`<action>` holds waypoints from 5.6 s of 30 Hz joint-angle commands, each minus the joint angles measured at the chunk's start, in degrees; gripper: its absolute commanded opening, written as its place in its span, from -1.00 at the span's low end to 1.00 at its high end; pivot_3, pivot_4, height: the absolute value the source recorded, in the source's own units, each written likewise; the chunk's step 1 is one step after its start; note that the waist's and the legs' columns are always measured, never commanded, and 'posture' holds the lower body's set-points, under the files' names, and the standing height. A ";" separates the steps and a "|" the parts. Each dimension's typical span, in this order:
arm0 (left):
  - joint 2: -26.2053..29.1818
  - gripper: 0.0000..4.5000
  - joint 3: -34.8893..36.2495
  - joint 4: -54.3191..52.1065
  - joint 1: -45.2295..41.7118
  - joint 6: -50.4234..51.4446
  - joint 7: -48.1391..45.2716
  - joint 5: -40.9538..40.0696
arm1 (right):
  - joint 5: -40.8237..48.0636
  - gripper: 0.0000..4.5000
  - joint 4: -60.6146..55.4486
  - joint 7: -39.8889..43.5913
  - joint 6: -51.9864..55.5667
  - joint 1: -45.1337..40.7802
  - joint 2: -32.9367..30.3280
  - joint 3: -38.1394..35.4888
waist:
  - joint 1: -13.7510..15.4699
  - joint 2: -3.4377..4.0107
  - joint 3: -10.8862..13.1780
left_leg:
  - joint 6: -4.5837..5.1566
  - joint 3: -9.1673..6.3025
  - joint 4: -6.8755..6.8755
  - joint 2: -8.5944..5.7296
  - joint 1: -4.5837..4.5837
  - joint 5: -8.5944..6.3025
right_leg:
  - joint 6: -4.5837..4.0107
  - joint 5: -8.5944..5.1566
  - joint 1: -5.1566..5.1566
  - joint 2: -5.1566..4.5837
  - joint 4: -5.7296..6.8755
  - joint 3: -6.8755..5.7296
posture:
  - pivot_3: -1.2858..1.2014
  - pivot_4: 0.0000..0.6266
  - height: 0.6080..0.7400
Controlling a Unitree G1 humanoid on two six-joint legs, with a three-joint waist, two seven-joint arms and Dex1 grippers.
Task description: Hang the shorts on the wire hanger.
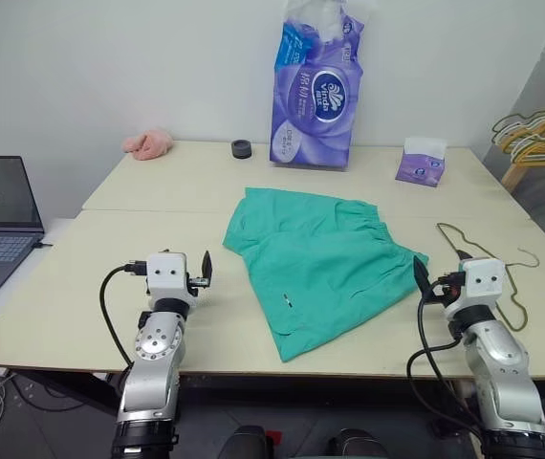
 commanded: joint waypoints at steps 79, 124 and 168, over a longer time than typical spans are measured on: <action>25.07 -1.00 -18.95 -0.61 -12.34 14.35 -53.04 -8.78 | -11.84 1.00 -2.40 29.45 -5.95 -3.35 -30.49 14.74 | -5.13 0.27 0.95 | 0.14 0.00 -0.35 0.24 0.87 -0.37 | 0.00 -0.73 0.85 0.11 -0.45 -0.04 | -0.01 -0.90 1.00; 49.95 -1.00 -20.61 -14.58 5.40 14.92 -79.50 -16.31 | -18.26 -0.99 -17.35 48.31 1.31 -1.65 -43.52 22.60 | -5.01 0.31 1.90 | 0.14 0.12 -0.67 0.26 1.16 -0.37 | -0.51 -1.08 0.87 -0.08 -0.36 0.03 | -0.01 -0.82 1.00; 20.91 0.98 -14.80 -18.35 -9.85 23.08 -47.35 -21.15 | 6.25 1.00 -8.43 26.80 32.25 -7.41 -29.48 -5.76 | -4.88 -0.31 2.77 | 0.11 0.06 -0.57 0.17 1.06 -0.36 | -0.15 -0.63 0.96 -0.25 -0.45 -0.09 | 0.00 -0.81 1.00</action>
